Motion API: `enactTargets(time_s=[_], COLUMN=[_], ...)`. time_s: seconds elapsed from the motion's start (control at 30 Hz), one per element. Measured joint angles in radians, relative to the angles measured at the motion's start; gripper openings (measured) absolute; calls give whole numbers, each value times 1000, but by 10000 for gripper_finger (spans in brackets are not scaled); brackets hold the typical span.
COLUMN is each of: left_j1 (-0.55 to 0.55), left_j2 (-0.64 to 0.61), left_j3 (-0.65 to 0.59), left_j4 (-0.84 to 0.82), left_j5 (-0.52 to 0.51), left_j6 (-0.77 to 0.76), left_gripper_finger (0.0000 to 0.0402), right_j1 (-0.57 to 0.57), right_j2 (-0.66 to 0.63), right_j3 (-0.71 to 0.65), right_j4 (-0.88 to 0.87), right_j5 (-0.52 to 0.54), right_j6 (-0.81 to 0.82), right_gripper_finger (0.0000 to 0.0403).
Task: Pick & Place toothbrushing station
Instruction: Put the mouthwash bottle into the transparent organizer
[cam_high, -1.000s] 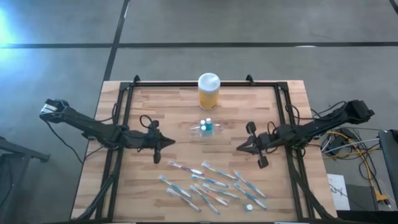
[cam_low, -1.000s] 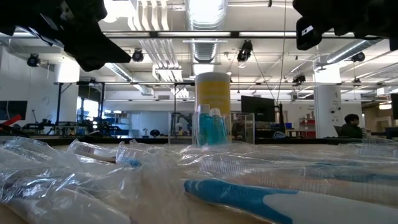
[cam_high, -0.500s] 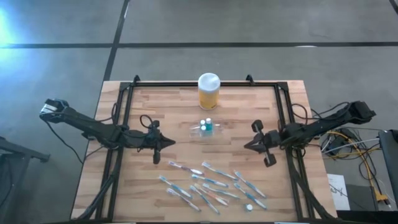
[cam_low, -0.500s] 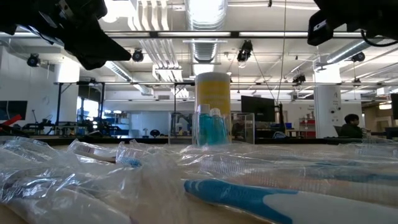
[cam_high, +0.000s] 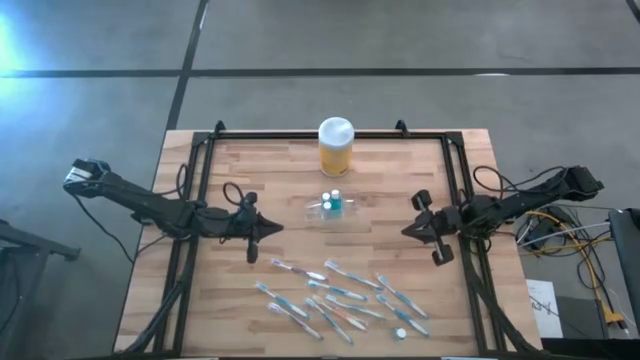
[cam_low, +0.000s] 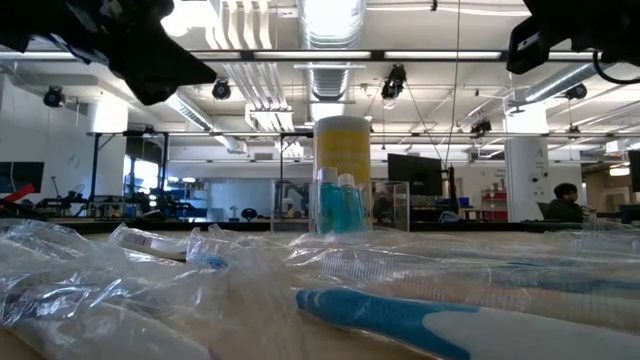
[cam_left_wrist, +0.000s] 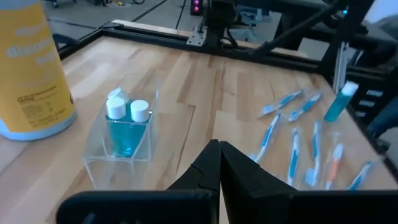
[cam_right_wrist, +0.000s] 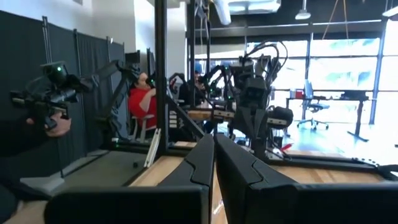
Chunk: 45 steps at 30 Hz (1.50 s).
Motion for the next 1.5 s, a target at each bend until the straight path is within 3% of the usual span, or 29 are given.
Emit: enactTargets(time_s=[0.27,0.4,0.57,0.8,0.93,1.13,1.5], left_j1=[0,0,0,-1,-1,-1,-1], left_j2=[24,71,113,137,147,150,149], left_j3=[102,148,172,165,163,163,161], left_j4=[-85,-118,-115,-116,-118,-116,-116], left_j5=[1,34,46,52,72,79,105], left_j6=[14,36,29,14,14,15,31], left_gripper_finger=[2,2,4,3,8,13,11], right_j1=[-1,-1,-1,59,150,322,531], right_j2=[-7,-7,0,74,172,395,829], right_j3=[5,44,162,476,647,851,1248], right_j4=[-1,-115,-441,-1034,-1263,-1410,-1784], right_j5=[0,0,2,76,154,156,103], right_j6=[-40,-41,27,206,302,453,733], right_gripper_finger=[13,13,13,13,13,23,162])
